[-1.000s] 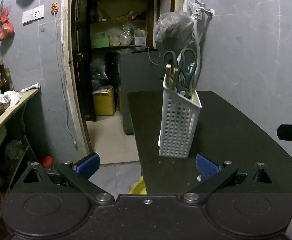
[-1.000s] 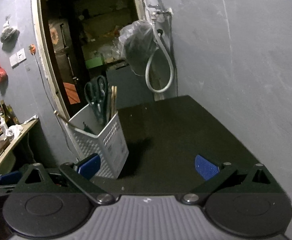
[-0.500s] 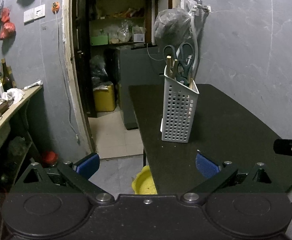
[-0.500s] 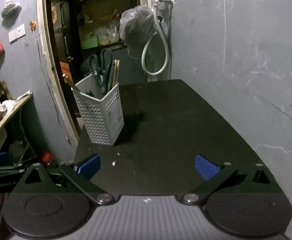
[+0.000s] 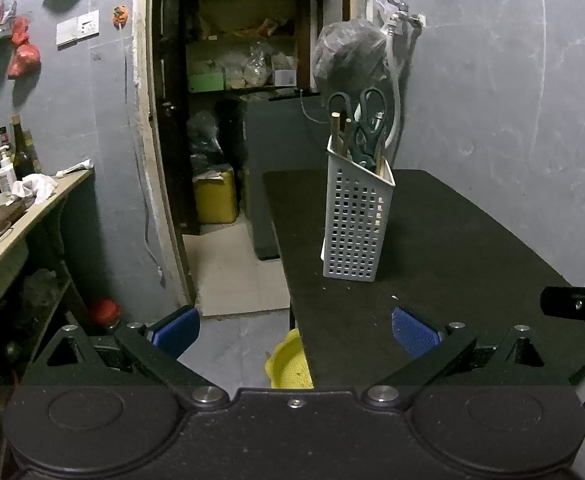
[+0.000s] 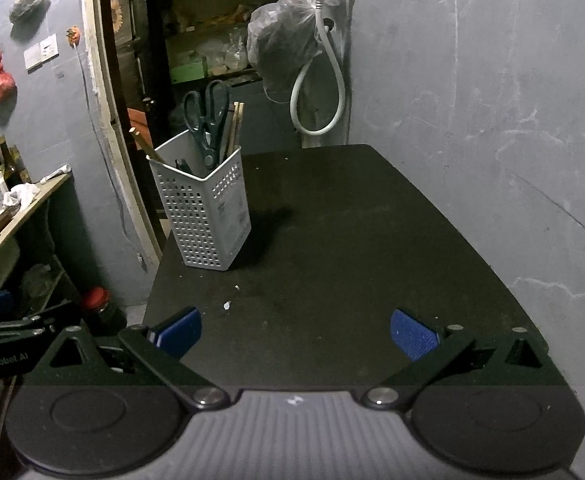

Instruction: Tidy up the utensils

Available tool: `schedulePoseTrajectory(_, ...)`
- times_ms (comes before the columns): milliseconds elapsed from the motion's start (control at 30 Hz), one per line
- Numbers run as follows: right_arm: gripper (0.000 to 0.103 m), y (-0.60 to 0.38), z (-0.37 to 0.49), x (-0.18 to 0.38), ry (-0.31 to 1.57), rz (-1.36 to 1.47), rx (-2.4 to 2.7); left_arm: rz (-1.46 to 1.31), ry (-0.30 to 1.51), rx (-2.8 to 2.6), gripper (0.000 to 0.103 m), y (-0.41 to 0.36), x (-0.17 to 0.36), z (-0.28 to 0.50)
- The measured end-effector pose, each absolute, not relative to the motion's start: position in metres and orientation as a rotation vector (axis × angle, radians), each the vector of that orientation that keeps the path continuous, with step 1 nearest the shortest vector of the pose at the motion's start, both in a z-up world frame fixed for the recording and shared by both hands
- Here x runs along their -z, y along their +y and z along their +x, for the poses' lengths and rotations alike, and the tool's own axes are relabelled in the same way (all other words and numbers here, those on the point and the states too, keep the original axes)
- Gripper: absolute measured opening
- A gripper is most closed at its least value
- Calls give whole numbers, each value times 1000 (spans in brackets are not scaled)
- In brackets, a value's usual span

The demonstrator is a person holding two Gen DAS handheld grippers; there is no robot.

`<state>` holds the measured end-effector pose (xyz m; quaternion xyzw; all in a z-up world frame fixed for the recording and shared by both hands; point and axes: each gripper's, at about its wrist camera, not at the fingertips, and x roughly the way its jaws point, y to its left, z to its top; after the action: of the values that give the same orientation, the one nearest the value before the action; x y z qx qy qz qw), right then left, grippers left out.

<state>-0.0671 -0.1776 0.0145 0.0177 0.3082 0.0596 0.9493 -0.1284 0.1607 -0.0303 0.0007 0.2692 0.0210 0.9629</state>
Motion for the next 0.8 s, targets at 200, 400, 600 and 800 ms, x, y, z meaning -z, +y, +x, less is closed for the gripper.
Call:
schedulePoseTrajectory(200,103,-176,-69,-14,625,30,-135,-1,536,-48,102,161,30,-133)
schedulePoseTrajectory(400,103,-175,-70,-14,627,27,-137,-4,531,-45,102,162,29,-134)
schedulePoseTrajectory(600,103,-175,-70,-15,628,26,-132,-5,528,-39,102,162,29,-135)
schedulePoseTrajectory(800,103,-174,-70,-15,630,24,-127,-7,529,-35,102,163,28,-135)
